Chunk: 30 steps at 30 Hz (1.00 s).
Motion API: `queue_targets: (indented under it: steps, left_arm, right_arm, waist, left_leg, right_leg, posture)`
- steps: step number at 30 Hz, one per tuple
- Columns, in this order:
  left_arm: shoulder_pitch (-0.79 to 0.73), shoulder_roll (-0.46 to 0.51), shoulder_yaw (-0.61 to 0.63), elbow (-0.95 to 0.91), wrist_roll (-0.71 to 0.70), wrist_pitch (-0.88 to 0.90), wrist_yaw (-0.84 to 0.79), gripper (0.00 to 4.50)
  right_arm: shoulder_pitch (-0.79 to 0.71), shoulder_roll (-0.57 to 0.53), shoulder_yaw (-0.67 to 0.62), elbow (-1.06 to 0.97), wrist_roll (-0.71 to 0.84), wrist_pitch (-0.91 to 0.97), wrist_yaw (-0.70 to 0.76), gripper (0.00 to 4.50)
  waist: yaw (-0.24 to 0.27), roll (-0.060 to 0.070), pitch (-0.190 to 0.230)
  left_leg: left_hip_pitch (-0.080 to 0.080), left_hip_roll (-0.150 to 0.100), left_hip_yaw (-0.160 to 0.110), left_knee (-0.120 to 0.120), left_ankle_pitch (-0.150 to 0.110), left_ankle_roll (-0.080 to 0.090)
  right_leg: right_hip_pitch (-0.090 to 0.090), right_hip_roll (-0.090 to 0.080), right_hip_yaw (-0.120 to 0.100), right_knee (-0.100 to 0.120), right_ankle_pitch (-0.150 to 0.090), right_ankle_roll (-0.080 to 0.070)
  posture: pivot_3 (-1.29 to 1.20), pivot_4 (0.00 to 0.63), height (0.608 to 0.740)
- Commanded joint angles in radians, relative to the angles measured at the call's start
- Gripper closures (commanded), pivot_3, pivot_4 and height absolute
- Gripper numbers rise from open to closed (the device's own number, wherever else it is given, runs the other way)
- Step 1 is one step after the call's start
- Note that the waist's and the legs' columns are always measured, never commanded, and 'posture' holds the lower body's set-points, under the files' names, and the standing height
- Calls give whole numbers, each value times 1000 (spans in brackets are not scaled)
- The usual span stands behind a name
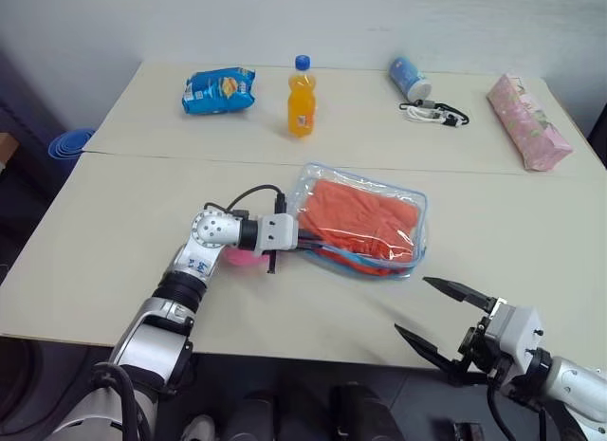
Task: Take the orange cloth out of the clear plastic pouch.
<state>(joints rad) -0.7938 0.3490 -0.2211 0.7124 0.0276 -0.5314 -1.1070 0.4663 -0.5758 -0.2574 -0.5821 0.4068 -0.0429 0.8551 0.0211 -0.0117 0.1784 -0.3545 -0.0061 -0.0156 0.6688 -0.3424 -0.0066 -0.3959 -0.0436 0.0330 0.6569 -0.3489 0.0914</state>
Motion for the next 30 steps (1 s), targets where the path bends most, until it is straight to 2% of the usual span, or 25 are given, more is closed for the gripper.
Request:
queue_targets:
  steps: [1,5,10,18,25,30]
  left_arm:
    - [0,4,-5,2,-2,-22,2,4486]
    - [2,-13,30,-19,-80,90,-33,4486]
    - [-12,-50,77,-127,-206,367,-60,4486]
    - [-19,-63,55,-374,-257,752,-24,4486]
    - [-12,-62,48,-484,-261,877,6,4486]
    - [2,-51,47,-500,-251,883,14,4486]
  right_arm:
    - [3,4,-23,-25,9,-20,-14,0]
    - [5,-4,-12,-32,14,-7,-14,0]
    - [-32,-32,56,-89,18,92,-31,0]
    - [-272,-48,254,-101,-47,352,-138,0]
    - [-546,5,350,56,-165,459,-246,0]
    - [-641,17,382,137,-226,479,-268,0]
  waist:
    - [0,0,0]
    - [1,0,0]
    - [0,0,0]
    - [-3,0,0]
    - [-4,0,0]
    - [-4,1,-1]
  left_leg:
    - [0,0,0,0,0,0]
    - [0,0,0,0,0,0]
    - [0,0,0,0,0,0]
    - [-1,0,-1,2,0,-1]
    - [-3,0,-2,3,0,-1]
    - [-9,0,-1,6,1,-1]
  right_leg:
    - [0,0,0,0,0,0]
    - [0,0,0,0,0,0]
    - [0,0,0,1,0,0]
    - [-1,0,0,1,0,0]
    - [-3,0,0,2,0,0]
    - [-10,0,0,4,0,0]
  posture:
    - [0,150,740]
    - [0,150,740]
    - [0,150,740]
    - [0,150,740]
    - [0,150,740]
    - [0,150,740]
